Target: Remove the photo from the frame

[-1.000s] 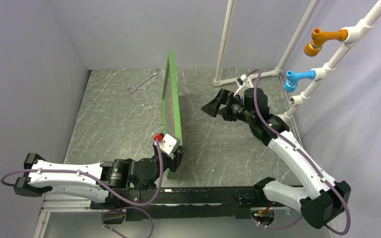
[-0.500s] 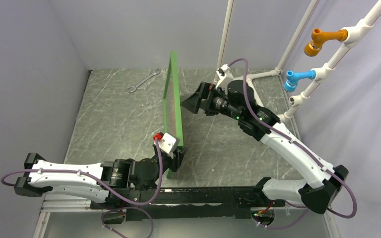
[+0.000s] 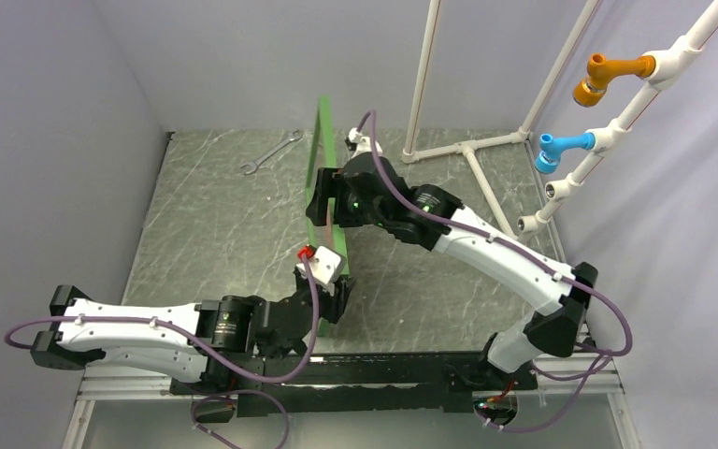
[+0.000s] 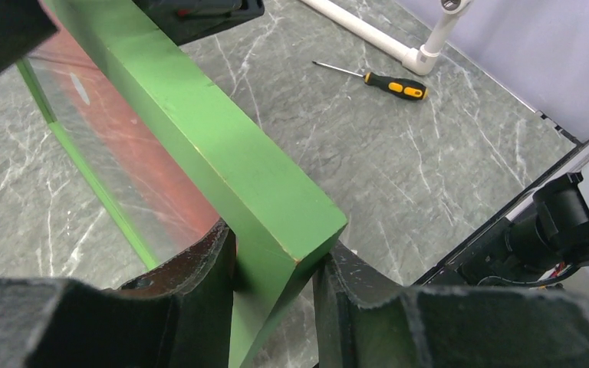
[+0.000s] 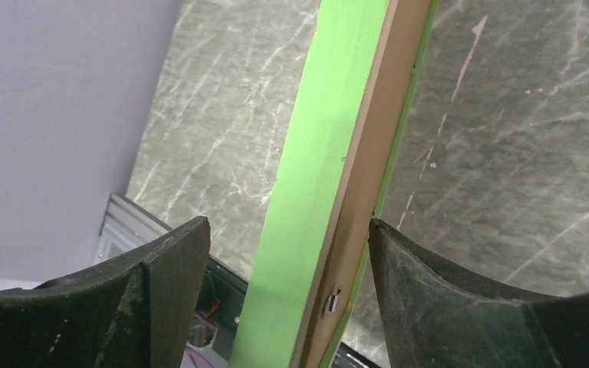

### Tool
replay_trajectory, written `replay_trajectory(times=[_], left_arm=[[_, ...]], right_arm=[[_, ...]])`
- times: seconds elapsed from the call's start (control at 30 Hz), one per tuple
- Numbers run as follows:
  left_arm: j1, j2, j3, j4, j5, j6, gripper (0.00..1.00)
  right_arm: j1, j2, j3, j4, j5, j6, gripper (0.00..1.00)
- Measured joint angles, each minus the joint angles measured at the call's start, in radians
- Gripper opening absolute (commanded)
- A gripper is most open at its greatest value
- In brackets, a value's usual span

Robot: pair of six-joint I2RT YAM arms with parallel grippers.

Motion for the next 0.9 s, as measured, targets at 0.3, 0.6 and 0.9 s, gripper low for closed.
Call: replay_trajectory(times=[0.3, 0.6, 0.9], left_arm=[[-0.008, 0.012, 0.05, -0.101, 0.033, -0.183, 0.74], [-0.019, -0.101, 0.108, -0.217, 0.216, -0.276, 0.91], [-0.021, -0.306, 0.293, -0.478, 0.208, -0.305, 0.98]], right_arm=[[0.037, 0.071, 0.088, -0.136, 0.137, -0.026, 0.29], [0.041, 0.065, 0.093, -0.155, 0.189, -0.079, 0.0], [0.028, -0.018, 0.083, -0.228, 0.289, -0.267, 0.0]])
